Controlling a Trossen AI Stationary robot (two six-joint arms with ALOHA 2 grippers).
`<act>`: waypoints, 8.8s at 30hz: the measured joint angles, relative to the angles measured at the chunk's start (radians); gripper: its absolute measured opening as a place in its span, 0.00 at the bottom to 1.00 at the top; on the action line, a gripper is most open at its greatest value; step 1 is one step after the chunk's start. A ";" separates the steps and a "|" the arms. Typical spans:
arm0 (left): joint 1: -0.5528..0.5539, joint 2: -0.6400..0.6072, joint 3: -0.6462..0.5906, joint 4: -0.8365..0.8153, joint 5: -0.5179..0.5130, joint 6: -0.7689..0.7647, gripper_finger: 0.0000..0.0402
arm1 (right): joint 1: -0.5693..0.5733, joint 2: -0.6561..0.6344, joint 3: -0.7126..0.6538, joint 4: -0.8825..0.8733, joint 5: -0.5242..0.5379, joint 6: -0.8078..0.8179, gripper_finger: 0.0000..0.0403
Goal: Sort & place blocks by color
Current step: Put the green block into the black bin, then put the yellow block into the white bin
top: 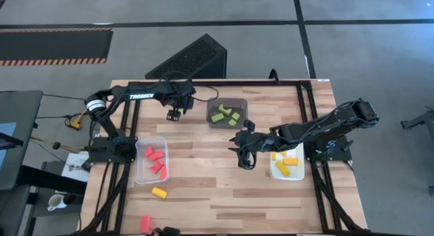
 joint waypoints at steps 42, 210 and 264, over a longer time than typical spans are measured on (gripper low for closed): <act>0.002 0.142 0.003 -0.023 0.147 0.042 0.35 | 0.004 0.001 0.000 0.001 -0.002 0.011 0.43; -1.347 0.161 0.176 -0.418 0.068 -1.246 0.53 | 0.257 0.002 0.000 0.235 0.129 0.158 0.43; -1.561 0.161 0.196 -0.452 0.083 -2.457 0.53 | 0.289 0.002 0.000 0.232 0.148 0.158 0.43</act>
